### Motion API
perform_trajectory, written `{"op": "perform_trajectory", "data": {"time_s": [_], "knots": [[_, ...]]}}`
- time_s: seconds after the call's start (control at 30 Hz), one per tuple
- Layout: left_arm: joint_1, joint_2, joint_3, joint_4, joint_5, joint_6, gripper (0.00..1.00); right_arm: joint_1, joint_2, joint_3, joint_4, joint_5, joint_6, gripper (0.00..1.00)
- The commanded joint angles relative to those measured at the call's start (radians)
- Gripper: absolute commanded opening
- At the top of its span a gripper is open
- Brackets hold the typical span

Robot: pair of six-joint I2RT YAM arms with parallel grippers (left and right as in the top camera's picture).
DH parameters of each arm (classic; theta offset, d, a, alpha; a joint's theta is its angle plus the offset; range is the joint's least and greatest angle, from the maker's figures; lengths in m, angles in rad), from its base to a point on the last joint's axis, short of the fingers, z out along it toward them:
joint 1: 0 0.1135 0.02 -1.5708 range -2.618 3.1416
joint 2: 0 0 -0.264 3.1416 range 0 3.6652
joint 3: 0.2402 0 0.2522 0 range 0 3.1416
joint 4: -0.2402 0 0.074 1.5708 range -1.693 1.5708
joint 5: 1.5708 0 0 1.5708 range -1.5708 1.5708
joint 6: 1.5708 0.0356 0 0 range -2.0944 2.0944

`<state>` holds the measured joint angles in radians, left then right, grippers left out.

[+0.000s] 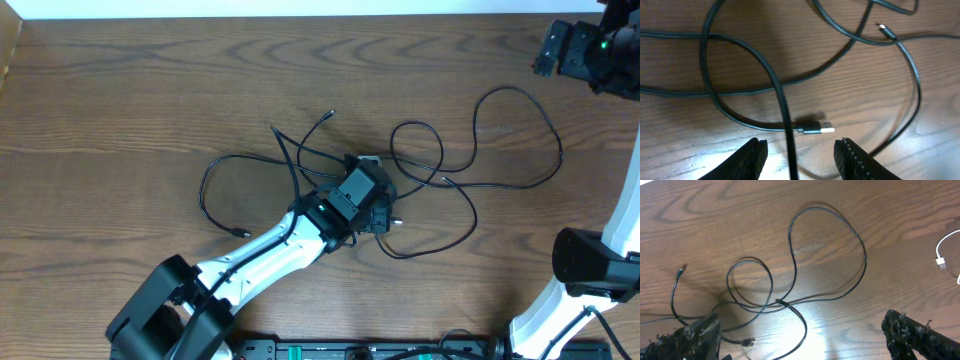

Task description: Untangle cables

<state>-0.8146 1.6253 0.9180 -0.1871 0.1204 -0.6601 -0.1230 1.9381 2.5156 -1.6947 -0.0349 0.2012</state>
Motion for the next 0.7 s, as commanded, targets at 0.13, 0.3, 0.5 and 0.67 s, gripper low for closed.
{"op": "perform_trajectory", "data": {"time_s": [0.13, 0.3, 0.5, 0.67], "knots": [[0.0, 0.021, -0.013, -0.008, -0.074, -0.01, 0.35, 0.0, -0.024, 0.002, -0.004, -0.01, -0.008, 0.99], [0.0, 0.021, -0.013, -0.034, -0.134, -0.006, 0.33, 0.0, -0.024, 0.002, -0.004, -0.01, -0.008, 0.99], [0.0, 0.021, -0.013, -0.04, -0.136, -0.003, 0.3, 0.0, -0.027, 0.002, -0.004, -0.021, -0.009, 0.99], [0.0, 0.021, -0.014, -0.044, -0.136, -0.003, 0.46, 0.0, -0.031, 0.002, -0.004, -0.021, -0.009, 0.99]]}}
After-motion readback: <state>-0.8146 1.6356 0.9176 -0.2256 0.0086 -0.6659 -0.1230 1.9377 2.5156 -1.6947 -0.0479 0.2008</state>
